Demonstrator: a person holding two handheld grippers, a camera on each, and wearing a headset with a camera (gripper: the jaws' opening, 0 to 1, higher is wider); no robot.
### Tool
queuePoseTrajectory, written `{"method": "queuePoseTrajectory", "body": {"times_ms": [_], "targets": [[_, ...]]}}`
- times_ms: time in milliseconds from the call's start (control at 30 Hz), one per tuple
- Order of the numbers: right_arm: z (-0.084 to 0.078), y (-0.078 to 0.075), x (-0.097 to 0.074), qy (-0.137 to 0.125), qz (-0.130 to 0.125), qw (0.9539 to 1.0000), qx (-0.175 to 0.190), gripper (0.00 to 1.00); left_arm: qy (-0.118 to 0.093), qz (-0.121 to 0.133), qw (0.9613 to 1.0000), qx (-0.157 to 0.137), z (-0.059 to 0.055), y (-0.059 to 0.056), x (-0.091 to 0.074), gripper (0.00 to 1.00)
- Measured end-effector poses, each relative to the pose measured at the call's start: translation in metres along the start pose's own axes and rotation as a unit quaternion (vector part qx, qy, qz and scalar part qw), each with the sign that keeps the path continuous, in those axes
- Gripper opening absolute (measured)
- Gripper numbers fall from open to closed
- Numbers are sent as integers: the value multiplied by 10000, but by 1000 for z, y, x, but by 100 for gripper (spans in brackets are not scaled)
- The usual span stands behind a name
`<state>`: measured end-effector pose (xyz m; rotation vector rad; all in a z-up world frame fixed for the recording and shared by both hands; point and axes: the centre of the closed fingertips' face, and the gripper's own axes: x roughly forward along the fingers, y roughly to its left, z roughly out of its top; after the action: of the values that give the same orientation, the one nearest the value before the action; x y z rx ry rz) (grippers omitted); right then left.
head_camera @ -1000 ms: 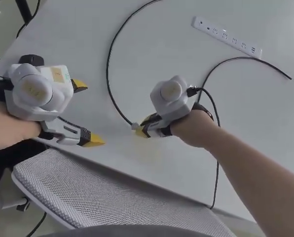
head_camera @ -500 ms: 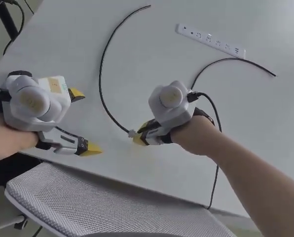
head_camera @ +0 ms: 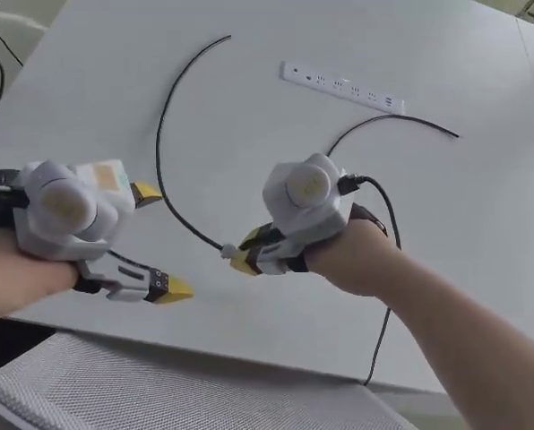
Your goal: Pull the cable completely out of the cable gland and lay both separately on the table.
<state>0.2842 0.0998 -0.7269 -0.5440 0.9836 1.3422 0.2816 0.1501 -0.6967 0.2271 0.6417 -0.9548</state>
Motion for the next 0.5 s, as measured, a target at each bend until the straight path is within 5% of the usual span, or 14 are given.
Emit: {"method": "queuePoseTrajectory", "body": {"times_ms": [100,133,300,500], "targets": [[3,3,-10,-88,-75,9999,-32,6,-147,-114,9998,-36,11,-5,4,82],[3,5,-13,-106,-93,9999,-50,6,-385,-150,9991,91,20,-6,6,82],[3,11,-22,-131,-207,9995,-219,6,-532,-377,9977,-162,29,-12,10,80],[1,18,-34,-97,-283,9979,-575,6,-462,-698,9965,-65,30,-24,17,78]]}}
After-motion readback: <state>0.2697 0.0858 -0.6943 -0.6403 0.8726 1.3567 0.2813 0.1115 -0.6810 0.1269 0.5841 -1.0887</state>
